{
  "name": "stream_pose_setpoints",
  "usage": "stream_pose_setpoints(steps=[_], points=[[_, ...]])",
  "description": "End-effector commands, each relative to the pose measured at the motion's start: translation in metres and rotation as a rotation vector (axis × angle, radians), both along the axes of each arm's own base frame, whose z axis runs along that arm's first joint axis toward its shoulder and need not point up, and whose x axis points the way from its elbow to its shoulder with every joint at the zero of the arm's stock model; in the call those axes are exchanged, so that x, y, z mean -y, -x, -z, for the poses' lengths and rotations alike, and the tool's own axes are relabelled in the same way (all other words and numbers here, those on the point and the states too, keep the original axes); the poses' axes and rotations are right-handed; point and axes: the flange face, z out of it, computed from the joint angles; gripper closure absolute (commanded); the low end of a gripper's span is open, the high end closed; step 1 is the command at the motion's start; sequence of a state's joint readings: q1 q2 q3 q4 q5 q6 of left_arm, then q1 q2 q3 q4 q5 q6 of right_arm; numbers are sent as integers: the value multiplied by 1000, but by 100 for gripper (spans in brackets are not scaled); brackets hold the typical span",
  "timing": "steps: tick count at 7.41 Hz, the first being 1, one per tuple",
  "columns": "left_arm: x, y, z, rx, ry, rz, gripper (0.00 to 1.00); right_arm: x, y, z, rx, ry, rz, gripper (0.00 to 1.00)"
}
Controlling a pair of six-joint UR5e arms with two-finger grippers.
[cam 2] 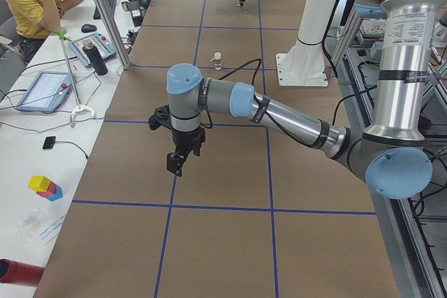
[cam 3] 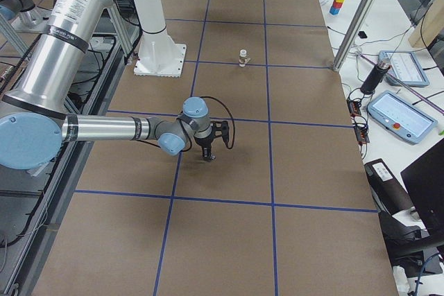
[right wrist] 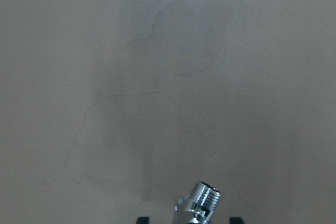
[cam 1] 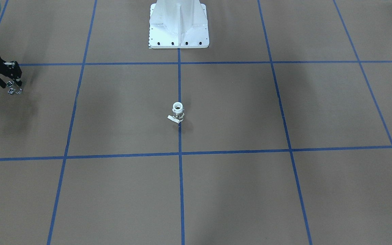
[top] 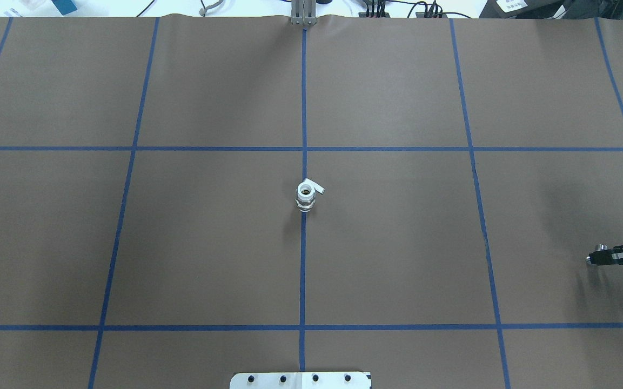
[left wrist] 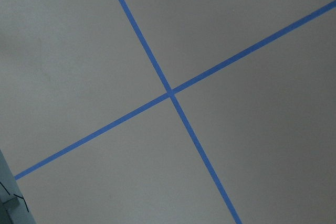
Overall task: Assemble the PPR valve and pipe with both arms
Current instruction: 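Lower the right gripper onto the silver threaded fitting and grasp it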
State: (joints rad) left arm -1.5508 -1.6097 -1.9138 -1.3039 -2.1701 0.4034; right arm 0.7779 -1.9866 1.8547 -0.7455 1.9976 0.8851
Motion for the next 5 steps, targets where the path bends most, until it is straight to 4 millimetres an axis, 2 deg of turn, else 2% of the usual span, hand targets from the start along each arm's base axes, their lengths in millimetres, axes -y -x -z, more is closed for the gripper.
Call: stream_pose_setpoints(steps=[1,2,3,5], points=[[0,0,0,0,0,0,0,-1,1,-2,-2,2,4,45],[0,0,1,0,-1,0,0,-1,1,-4,-5,5,5,65],[0,0,0,0,0,0,0,-1,1,-5,-8,4,3,100],[0,0,0,0,0,0,0,3,4,-5,-8,2,1,100]])
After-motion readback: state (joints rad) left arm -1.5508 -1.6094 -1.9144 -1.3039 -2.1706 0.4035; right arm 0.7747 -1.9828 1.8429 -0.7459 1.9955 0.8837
